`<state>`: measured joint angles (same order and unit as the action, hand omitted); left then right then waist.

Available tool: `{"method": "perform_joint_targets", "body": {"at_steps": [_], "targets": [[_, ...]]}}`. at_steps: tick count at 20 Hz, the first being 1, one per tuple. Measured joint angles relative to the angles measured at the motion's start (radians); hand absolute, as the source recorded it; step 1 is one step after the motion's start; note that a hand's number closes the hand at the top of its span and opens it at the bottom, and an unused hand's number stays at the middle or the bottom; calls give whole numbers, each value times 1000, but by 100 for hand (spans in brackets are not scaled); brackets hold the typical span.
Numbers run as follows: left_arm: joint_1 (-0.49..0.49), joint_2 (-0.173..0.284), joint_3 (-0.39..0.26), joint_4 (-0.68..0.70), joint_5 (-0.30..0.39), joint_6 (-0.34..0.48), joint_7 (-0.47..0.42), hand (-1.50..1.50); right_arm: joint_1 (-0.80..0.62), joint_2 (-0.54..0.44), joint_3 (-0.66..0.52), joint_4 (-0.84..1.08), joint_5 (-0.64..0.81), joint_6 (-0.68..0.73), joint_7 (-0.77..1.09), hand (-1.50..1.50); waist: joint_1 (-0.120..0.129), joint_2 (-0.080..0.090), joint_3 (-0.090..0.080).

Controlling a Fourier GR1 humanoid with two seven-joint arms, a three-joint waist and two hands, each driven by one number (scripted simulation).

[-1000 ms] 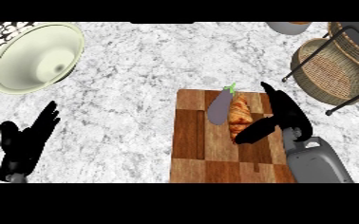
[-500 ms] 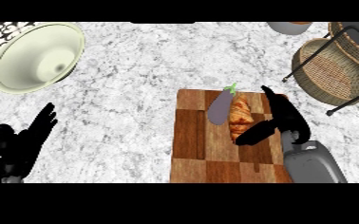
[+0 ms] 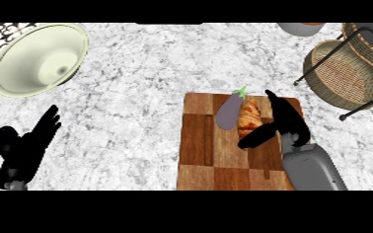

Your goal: Pick the croissant from the cutting board and place it in the tiered basket

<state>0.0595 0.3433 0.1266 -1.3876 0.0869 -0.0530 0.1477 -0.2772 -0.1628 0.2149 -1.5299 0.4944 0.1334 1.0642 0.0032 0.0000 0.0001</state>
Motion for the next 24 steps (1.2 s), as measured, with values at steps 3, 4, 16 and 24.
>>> {"method": "perform_joint_targets", "body": {"at_steps": [3, 4, 16, 24], "targets": [[3, 0, 14, -8, 4, -16, 7, 0, -23, 16, -22, 80, 18, -5, -29, -150, 2, 0, 0], [-5, 2, 22, 2, 5, -25, 7, 0, -28, 31, -22, 100, 30, -12, -35, -150, 1, 0, 0], [-31, -31, 47, 34, -42, -45, -5, 0, -50, 91, -49, 230, 95, -26, -114, 150, -3, -10, -11], [-18, -40, 59, 15, -48, -54, -6, 0, -34, 107, -26, 218, 181, -125, -212, 150, -6, -12, -13]]}}
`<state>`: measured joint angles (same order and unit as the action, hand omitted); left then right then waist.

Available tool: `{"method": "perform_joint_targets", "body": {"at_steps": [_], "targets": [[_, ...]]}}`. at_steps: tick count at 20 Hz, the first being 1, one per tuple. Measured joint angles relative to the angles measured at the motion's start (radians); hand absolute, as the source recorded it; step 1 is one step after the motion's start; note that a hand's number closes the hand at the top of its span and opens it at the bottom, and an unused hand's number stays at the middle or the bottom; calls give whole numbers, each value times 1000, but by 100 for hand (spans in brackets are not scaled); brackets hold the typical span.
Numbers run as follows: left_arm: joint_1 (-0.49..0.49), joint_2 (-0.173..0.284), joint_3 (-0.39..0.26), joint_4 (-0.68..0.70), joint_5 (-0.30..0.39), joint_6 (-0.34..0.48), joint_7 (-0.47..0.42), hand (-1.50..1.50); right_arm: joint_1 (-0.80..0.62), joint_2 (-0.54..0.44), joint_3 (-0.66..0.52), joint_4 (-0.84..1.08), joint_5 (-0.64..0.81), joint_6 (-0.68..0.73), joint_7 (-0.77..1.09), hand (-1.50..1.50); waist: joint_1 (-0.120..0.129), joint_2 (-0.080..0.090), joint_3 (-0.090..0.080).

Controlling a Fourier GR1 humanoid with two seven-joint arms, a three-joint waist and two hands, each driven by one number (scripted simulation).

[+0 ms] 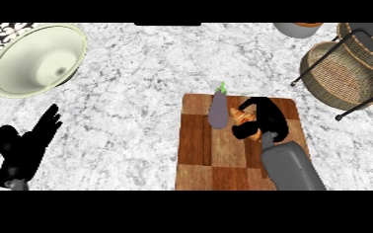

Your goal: Pick the croissant from the cutting board and place it in the tiered basket

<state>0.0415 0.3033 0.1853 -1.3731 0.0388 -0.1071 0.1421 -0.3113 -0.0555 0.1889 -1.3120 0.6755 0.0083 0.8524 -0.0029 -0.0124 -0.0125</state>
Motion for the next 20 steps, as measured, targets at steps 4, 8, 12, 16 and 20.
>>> {"method": "perform_joint_targets", "body": {"at_steps": [4, 8, 12, 16, 20], "targets": [[-6, -17, -2, 6, -16, 8, -1, 0, -13, 10, 0, -31, 42, -30, 27, 150, 1, 5, 6], [-26, -15, -13, -4, -18, -3, 16, 0, -180, 34, 37, 49, 119, -94, 174, 150, 31, 14, 9], [-53, -17, -35, 1, -27, -16, 17, 0, -373, 42, 45, 192, 213, -130, 252, 150, 81, 28, 9], [-59, -21, -46, 9, -36, -19, 14, 0, -543, 44, 30, 321, 323, -143, 308, 150, 93, 29, 8], [-62, -18, -40, 20, -32, -23, 13, 0, -682, 44, 13, 416, 453, -155, 353, 150, 85, 25, 8]]}}
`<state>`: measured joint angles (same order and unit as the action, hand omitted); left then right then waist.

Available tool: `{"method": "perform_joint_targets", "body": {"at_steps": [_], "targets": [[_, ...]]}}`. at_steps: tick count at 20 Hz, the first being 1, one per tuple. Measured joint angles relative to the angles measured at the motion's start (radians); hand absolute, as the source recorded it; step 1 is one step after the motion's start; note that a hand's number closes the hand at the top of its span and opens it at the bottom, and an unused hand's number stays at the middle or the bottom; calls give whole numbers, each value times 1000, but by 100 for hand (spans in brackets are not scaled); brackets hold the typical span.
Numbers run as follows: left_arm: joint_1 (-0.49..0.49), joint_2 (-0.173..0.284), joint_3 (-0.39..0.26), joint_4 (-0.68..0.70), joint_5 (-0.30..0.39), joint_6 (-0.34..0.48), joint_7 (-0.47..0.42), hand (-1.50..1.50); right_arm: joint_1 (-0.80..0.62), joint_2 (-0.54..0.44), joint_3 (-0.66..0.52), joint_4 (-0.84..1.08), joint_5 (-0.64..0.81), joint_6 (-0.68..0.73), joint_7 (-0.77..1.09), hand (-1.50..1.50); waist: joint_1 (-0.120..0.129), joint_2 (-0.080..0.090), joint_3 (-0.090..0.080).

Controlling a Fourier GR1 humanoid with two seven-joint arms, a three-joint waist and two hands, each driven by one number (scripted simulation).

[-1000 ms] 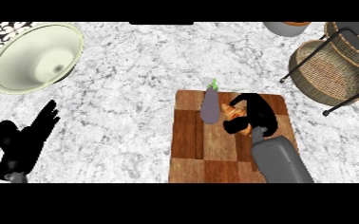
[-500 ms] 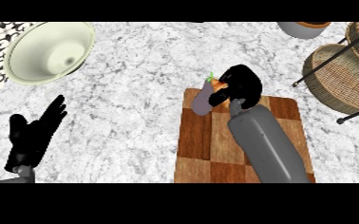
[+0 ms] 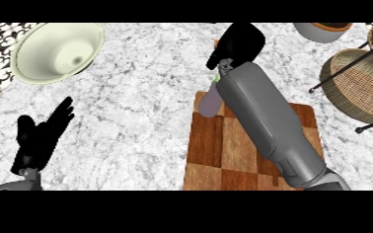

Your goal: Pick the croissant from the cutting board and place it in the tiered basket

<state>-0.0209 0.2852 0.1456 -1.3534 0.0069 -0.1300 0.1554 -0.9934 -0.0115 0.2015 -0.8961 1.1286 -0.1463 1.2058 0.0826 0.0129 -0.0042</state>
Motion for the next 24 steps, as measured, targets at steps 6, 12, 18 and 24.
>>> {"method": "perform_joint_targets", "body": {"at_steps": [6, 12, 18, 24], "targets": [[18, -2, 8, -7, 1, 8, 4, 0, -175, -5, -66, 96, 180, -7, 28, 150, -23, -7, 1], [8, 13, 35, 12, 11, 7, -3, 0, -282, -22, -151, 151, 283, -32, 23, 150, -41, -6, 2], [35, 10, 39, -9, 10, 10, -6, 0, -330, -93, -245, 187, 344, -79, -14, 150, -48, -6, 3], [39, 13, 43, -16, 12, 5, 2, 0, -313, -191, -328, 247, 366, -139, -91, 150, -54, -4, 4]]}}
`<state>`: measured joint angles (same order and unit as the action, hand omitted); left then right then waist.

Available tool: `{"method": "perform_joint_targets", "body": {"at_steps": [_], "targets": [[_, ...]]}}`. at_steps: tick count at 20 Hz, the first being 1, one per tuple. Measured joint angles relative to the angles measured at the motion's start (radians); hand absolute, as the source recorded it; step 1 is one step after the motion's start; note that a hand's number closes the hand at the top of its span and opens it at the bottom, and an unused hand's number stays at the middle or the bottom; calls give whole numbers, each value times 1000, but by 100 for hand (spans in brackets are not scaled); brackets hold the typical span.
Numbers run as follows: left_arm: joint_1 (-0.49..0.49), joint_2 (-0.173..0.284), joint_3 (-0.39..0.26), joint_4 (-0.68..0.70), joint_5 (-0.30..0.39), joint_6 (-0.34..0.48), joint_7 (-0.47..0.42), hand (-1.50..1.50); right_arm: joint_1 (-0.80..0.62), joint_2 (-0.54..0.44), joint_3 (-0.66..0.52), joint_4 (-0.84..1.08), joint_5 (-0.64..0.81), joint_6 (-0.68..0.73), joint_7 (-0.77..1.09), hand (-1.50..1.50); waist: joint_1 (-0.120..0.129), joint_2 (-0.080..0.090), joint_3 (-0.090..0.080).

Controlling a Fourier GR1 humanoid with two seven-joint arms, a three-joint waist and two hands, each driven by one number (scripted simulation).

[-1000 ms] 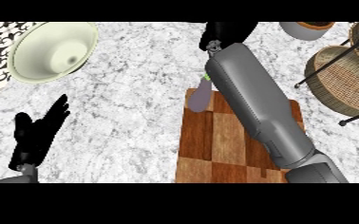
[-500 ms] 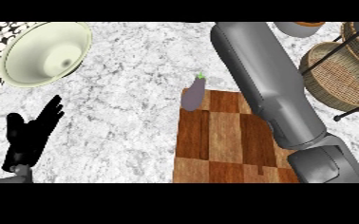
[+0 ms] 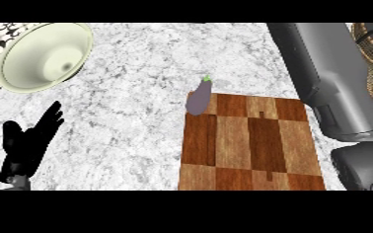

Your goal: Pick the croissant from the cutting board and place it in the tiered basket

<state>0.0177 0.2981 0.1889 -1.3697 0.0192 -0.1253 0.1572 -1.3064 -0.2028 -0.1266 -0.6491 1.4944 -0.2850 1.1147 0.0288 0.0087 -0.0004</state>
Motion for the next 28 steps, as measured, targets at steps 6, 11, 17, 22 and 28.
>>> {"method": "perform_joint_targets", "body": {"at_steps": [6, 11, 17, 22, 28], "targets": [[11, -7, -1, -15, 2, -4, -5, 0, 31, -96, -96, 27, -45, -135, -109, 150, 1, 3, 1], [-7, -7, 3, -1, 3, -7, -1, 0, 37, -159, -183, 77, -127, -266, -208, 150, 6, 6, 1], [-36, -15, -2, 13, -9, 3, 6, 0, 25, -235, -255, 182, -201, -357, -328, 150, 10, 8, 1], [-41, -10, 4, 11, -8, 3, 10, 0, 39, -339, -165, 295, -80, -224, -356, 150, 9, 9, -3], [-22, -15, 1, 18, -11, -5, -13, 0, -14, -436, -73, 383, 22, -15, -417, 150, 11, 5, -1]]}}
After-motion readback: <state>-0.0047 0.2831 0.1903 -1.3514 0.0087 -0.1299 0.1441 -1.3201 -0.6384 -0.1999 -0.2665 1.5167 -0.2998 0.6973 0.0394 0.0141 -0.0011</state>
